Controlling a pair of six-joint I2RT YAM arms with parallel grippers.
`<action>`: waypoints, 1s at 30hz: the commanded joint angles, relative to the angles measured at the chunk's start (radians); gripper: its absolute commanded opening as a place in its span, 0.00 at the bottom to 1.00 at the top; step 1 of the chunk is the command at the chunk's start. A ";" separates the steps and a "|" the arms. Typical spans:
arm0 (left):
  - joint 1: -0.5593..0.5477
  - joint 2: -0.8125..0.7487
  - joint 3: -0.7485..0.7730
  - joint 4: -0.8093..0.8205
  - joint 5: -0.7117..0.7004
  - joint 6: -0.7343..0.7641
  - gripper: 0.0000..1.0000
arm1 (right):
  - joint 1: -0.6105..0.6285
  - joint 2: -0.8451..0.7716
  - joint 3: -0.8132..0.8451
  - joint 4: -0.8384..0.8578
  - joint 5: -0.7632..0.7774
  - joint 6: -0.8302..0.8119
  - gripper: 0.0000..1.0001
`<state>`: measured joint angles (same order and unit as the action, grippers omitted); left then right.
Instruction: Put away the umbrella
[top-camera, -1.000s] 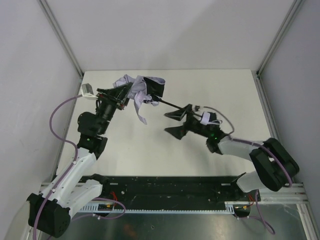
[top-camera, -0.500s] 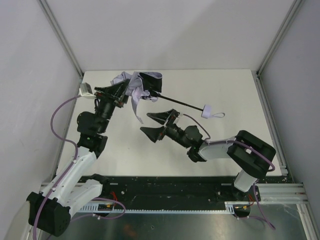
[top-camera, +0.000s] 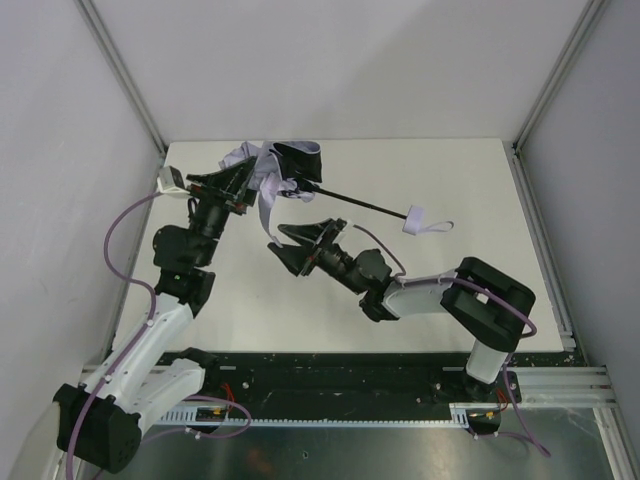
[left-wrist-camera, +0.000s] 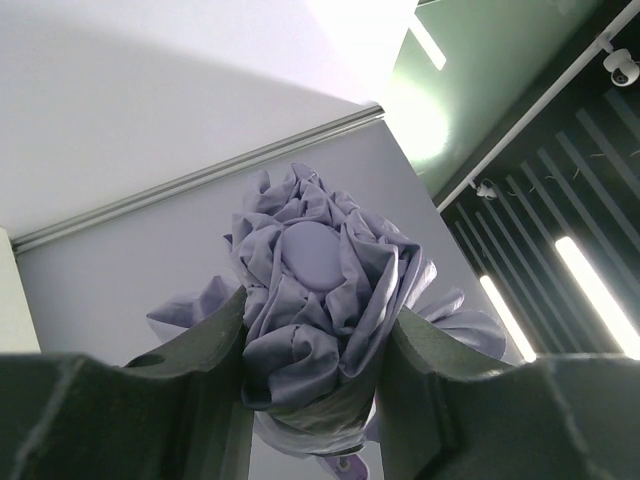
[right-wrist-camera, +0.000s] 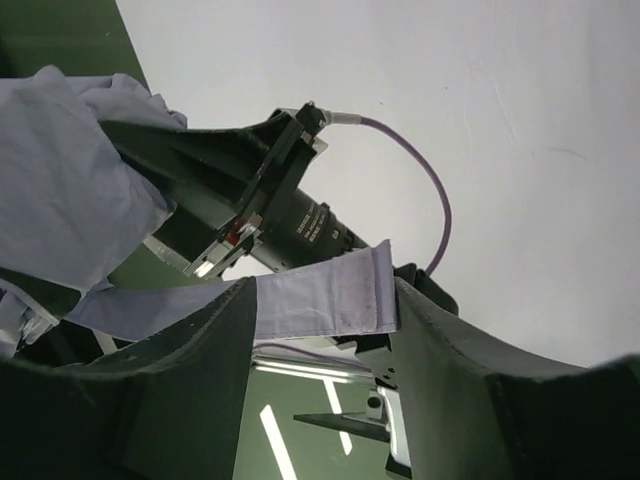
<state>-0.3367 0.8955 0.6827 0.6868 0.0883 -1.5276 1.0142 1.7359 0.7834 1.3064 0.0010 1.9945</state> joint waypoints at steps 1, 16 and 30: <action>-0.008 -0.032 0.006 0.108 -0.014 -0.047 0.00 | 0.000 0.019 0.049 0.076 0.032 0.237 0.55; -0.011 -0.081 -0.052 0.102 0.055 -0.100 0.00 | -0.082 0.088 0.100 0.207 -0.083 0.123 0.00; -0.010 -0.193 -0.068 -0.560 0.266 0.094 0.00 | -0.481 -0.079 0.088 0.194 -0.605 -0.381 0.00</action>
<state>-0.3424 0.7330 0.6014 0.2871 0.2932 -1.5066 0.5663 1.7386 0.8547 1.3018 -0.4538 1.7542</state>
